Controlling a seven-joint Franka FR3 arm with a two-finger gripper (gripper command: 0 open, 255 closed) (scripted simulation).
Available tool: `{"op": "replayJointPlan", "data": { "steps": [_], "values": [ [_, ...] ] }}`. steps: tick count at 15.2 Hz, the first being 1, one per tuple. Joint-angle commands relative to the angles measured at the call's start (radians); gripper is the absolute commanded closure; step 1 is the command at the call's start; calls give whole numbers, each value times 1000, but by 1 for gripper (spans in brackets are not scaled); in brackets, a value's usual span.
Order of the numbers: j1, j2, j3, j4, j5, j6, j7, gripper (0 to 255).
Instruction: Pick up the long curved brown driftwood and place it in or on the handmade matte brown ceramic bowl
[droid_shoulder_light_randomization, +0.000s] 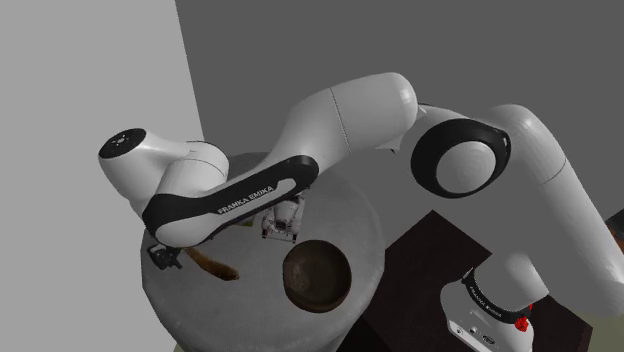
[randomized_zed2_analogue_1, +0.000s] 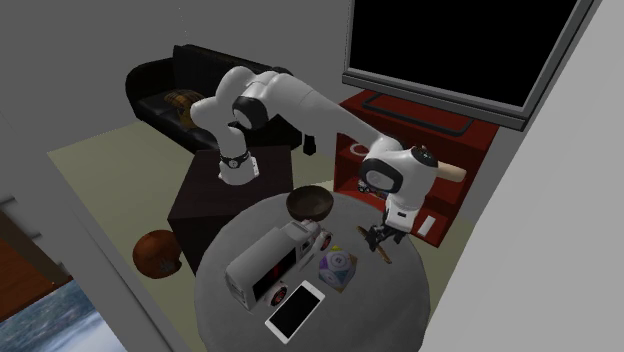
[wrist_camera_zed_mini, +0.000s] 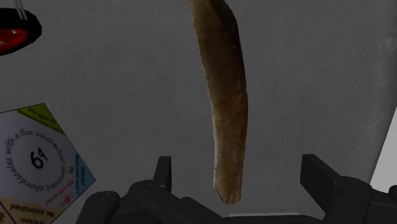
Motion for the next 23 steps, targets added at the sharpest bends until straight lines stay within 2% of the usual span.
{"op": "replayJointPlan", "data": {
  "steps": [1,5,12,13,23],
  "values": [
    [0,14,-4,-1,-3,15,4,0],
    [-1,33,-10,-16,-10,48,8,0],
    [-1,34,-10,-15,-10,48,8,0],
    [-1,34,-10,-15,-10,48,8,255],
    [-2,26,-8,-16,-8,40,7,255]
  ]
}}
